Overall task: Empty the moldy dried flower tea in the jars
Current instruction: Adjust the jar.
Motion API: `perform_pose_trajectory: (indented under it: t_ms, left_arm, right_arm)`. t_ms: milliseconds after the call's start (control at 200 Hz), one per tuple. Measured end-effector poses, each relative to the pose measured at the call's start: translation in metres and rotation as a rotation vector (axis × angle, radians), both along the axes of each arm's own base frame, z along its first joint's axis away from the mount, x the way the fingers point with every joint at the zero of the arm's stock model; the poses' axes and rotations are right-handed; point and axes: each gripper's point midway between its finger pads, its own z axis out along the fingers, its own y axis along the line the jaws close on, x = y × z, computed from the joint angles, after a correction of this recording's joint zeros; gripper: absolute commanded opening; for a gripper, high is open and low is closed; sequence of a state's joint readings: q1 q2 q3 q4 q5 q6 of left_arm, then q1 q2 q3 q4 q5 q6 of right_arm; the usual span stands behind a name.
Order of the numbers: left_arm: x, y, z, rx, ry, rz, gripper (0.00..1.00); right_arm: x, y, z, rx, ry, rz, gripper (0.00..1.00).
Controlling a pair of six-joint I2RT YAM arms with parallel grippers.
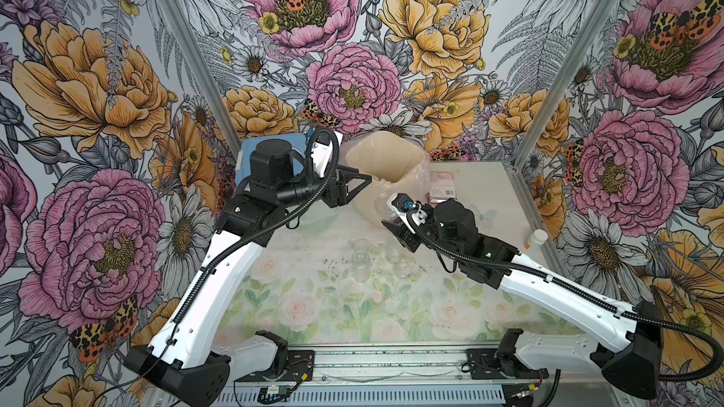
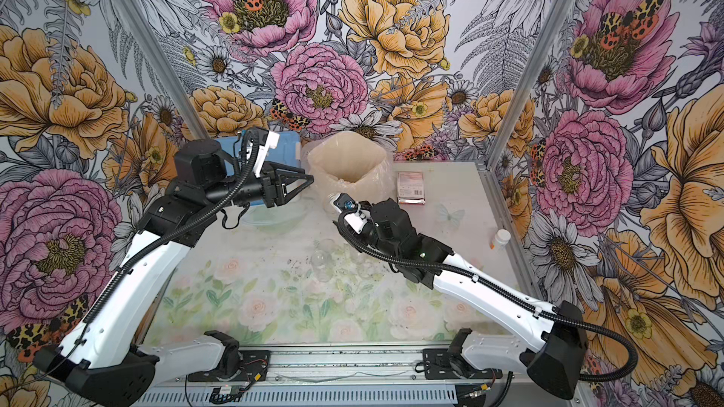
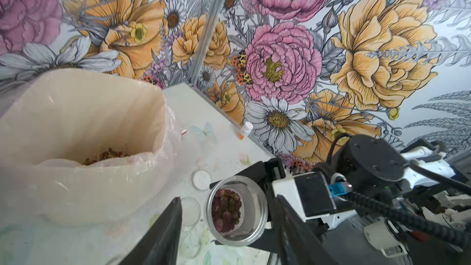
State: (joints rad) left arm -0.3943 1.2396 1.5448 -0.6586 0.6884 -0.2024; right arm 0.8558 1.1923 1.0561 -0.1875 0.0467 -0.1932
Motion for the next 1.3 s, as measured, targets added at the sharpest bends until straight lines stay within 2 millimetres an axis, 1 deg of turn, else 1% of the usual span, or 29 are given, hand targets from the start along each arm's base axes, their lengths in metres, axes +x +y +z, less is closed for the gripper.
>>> perform_pose_trajectory:
  t_ms: [80, 145, 320, 460, 590, 675, 755, 940, 1036, 1141, 1221, 1301]
  left_arm:
    - [0.0, -0.004, -0.017, 0.035, 0.079, -0.023, 0.52]
    - [-0.002, -0.007, -0.025, 0.058, 0.119, -0.038, 0.52]
    - [-0.016, -0.02, -0.031, 0.11, 0.162, -0.106, 0.52]
    - [-0.024, -0.03, -0.039, 0.163, 0.189, -0.148, 0.49]
    - [-0.02, -0.034, -0.055, 0.231, 0.226, -0.144, 0.45]
    - [-0.016, -0.036, -0.063, 0.269, 0.245, -0.135, 0.44]
    - [-0.012, -0.036, -0.067, 0.3, 0.249, -0.127, 0.43]
    - [-0.008, -0.039, -0.074, 0.375, 0.245, -0.12, 0.37]
    - [-0.006, -0.043, -0.081, 0.423, 0.248, -0.123, 0.32]
    - [-0.003, -0.046, -0.092, 0.472, 0.264, -0.126, 0.23]
    - [-0.002, -0.047, -0.101, 0.51, 0.271, -0.131, 0.12]
    - [-0.001, -0.042, -0.112, 0.568, 0.272, -0.121, 0.0]
  right_arm:
    - [-0.002, 0.0, 0.001, 0.002, -0.003, 0.008, 0.11]
    - [-0.003, 0.0, 0.002, 0.003, -0.004, 0.013, 0.11]
    - [-0.004, 0.0, 0.002, 0.001, -0.007, 0.021, 0.12]
    - [-0.004, 0.0, 0.002, 0.001, -0.007, 0.021, 0.12]
    - [-0.004, 0.0, 0.001, -0.006, -0.009, 0.024, 0.13]
    - [-0.004, 0.0, 0.001, -0.007, -0.01, 0.024, 0.13]
    - [-0.004, 0.0, 0.001, -0.013, -0.016, 0.028, 0.13]
    - [-0.005, 0.001, 0.0, -0.023, -0.026, 0.034, 0.13]
    - [-0.006, 0.002, 0.0, -0.031, -0.031, 0.041, 0.13]
    - [-0.007, 0.005, -0.006, -0.049, -0.026, 0.05, 0.13]
    - [-0.006, 0.005, -0.014, -0.073, -0.015, 0.043, 0.13]
    - [-0.006, 0.003, -0.019, -0.099, -0.012, 0.043, 0.15]
